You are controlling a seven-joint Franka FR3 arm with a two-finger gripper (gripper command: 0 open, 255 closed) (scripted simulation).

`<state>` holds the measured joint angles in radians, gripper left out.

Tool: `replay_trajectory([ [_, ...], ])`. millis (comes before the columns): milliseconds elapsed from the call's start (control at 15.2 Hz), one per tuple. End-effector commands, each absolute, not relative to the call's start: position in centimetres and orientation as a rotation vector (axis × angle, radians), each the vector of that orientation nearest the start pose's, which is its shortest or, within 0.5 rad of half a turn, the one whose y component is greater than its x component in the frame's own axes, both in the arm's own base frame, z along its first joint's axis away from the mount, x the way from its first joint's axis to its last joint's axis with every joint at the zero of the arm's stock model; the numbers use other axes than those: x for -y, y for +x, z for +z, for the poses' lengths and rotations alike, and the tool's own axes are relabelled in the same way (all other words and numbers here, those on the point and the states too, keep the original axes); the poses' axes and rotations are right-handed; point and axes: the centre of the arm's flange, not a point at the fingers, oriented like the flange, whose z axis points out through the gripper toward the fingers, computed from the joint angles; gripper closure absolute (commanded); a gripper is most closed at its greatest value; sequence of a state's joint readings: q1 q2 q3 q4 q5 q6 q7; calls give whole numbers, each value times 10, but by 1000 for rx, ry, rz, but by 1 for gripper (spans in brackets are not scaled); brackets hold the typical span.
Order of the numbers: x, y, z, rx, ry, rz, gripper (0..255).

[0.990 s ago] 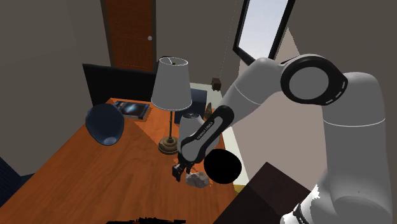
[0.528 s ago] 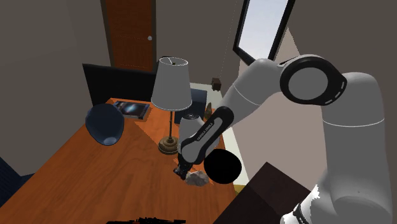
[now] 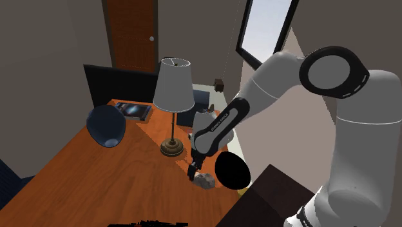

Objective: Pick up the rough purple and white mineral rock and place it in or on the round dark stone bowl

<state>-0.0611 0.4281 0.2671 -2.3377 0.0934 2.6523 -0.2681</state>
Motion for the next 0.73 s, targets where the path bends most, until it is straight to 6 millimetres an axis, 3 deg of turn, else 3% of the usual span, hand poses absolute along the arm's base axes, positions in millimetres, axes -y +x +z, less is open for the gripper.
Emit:
replay_trajectory([
  [0, -84, 482, 156, 792, -2848, 147, 0],
  [528, -87, 476, 118, 819, -2836, 148, 0],
  [660, -87, 476, 118, 819, -2836, 148, 0],
])
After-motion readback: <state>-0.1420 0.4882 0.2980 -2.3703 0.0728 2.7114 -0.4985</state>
